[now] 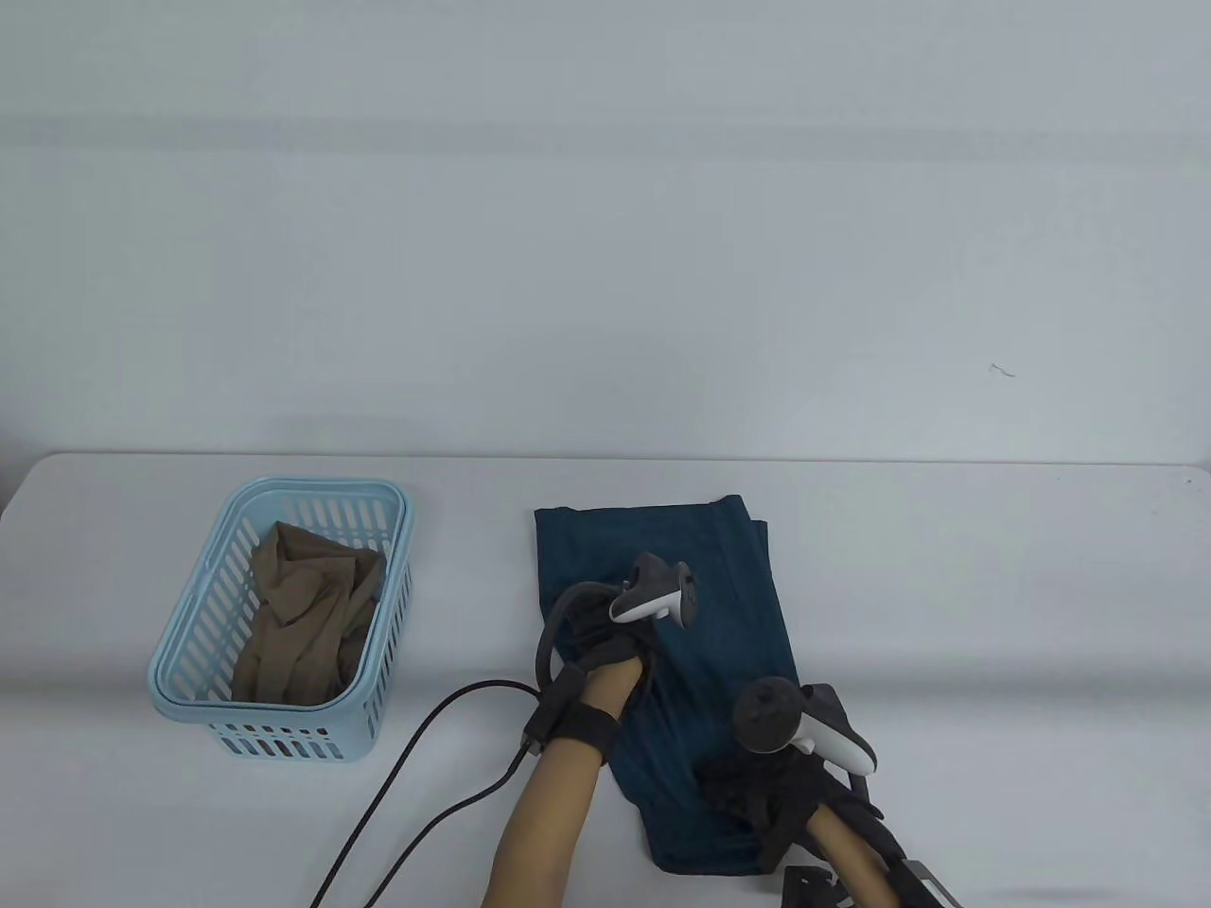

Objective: Roll shorts into tight roll

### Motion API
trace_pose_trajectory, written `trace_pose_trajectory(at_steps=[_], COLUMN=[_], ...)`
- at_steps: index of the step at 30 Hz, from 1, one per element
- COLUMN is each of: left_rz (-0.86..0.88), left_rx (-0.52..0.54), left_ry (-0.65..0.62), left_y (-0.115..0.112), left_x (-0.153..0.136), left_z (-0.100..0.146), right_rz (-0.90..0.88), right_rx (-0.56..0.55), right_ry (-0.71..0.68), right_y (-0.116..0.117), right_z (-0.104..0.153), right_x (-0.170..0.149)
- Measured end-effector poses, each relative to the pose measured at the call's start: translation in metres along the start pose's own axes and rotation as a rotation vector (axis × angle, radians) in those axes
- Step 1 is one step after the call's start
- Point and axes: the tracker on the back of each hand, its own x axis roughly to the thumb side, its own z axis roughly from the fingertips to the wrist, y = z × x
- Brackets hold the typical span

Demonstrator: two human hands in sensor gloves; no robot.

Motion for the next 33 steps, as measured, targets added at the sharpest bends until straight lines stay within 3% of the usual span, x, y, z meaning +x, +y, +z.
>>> trace_pose_trajectory(at_steps=[8,12,14,17,19,23,28,33], left_rz=[0.071,0.088,0.126,0.207,0.216,0.138,0.045,-0.016], left_rx=[0.024,-0.028,0.074,0.204,0.272,0.363,0.353,0.316], left_ry=[-0.037,-0.082,-0.110,-0.255,-0.356,-0.439,-0.556,-0.629], left_y=[0.000,0.001,0.006,0.009,0.006,-0.007,-0.038,-0.076], left_x=[-0.007,-0.019,-0.029,-0.039,-0.041,-0.035,-0.014,0.007], left_z=[-0.007,-0.002,0.013,0.047,0.078,0.129,0.180,0.200], right_rz=[-0.017,-0.036,-0.049,-0.029,0.027,0.159,0.369,0.491], right_rx=[-0.028,-0.002,-0.067,-0.209,-0.230,-0.188,-0.138,-0.141], right_ry=[0.030,0.003,-0.041,-0.097,-0.115,-0.109,-0.102,-0.131], right_y=[0.002,-0.001,-0.011,-0.025,-0.029,-0.016,0.017,0.030], right_z=[-0.007,0.001,0.015,0.039,0.051,0.059,0.054,0.053], right_x=[0.011,0.014,0.016,0.016,0.011,0.002,0.004,0.014])
